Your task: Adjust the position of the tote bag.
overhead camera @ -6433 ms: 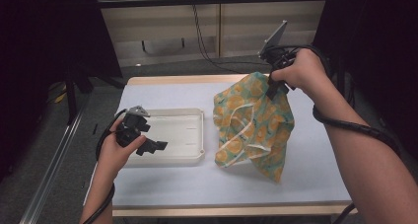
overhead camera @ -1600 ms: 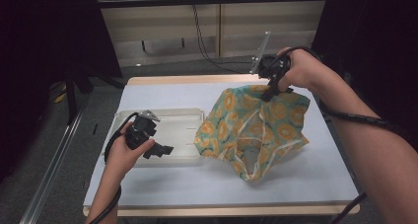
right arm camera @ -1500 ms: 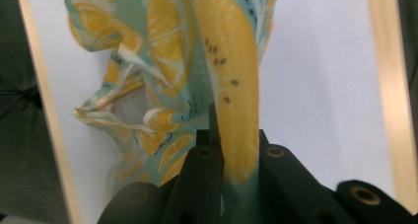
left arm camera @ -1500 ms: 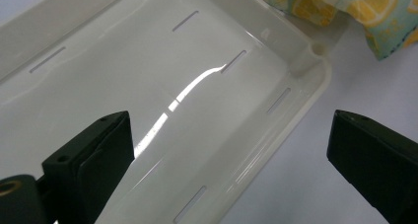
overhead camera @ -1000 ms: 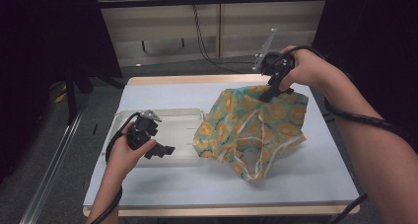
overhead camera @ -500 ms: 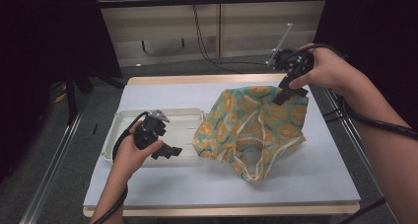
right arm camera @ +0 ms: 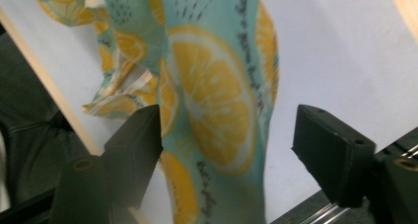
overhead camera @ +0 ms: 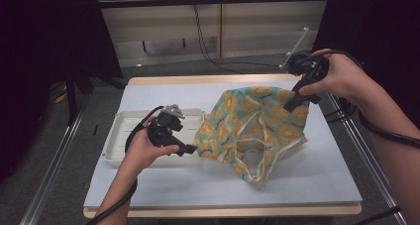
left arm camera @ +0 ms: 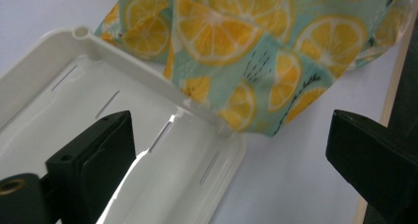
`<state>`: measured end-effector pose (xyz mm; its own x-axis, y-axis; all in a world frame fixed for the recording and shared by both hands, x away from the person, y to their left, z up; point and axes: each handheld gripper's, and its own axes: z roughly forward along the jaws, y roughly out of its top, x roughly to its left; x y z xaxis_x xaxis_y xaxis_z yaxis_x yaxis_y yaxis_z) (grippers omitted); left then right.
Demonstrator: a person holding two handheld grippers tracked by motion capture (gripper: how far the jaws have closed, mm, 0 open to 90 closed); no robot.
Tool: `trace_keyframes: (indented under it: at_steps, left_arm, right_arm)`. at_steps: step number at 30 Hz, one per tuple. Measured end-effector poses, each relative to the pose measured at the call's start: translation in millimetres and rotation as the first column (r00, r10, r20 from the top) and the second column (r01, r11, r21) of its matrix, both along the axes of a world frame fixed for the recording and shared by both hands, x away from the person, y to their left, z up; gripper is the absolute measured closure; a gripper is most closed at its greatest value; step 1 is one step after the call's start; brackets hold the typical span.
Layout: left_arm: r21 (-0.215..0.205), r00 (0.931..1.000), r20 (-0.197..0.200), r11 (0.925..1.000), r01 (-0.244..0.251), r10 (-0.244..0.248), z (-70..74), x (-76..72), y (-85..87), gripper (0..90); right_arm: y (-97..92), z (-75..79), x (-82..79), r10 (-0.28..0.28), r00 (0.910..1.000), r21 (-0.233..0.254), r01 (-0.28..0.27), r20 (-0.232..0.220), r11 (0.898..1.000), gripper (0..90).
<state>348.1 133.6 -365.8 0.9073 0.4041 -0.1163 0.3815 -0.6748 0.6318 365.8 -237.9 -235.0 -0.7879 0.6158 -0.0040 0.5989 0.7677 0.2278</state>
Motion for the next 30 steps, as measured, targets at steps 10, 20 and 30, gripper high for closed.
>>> trace_keyframes:
  at_steps: [10,20,30]
  left_arm:
    - [-0.001,0.9995,0.012,0.9995,0.030,-0.030,13.8,5.2,-22.2,20.3]
    - [-0.002,0.9983,0.006,0.9984,0.057,-0.057,14.4,17.2,-38.6,41.9]
    - [-0.012,0.9959,-0.013,0.9960,0.089,-0.089,17.2,21.0,-45.1,71.4]
  right_arm:
    - [-9.6,-0.5,-5.6,-0.008,1.0000,-0.005,0.008,0.002,1.000,40.5]
    - [-18.3,0.3,-6.0,-0.025,0.9996,0.022,0.026,-0.009,0.999,49.7]
    - [-23.5,3.1,-7.1,-0.034,0.9993,0.041,0.035,-0.017,0.999,62.7]
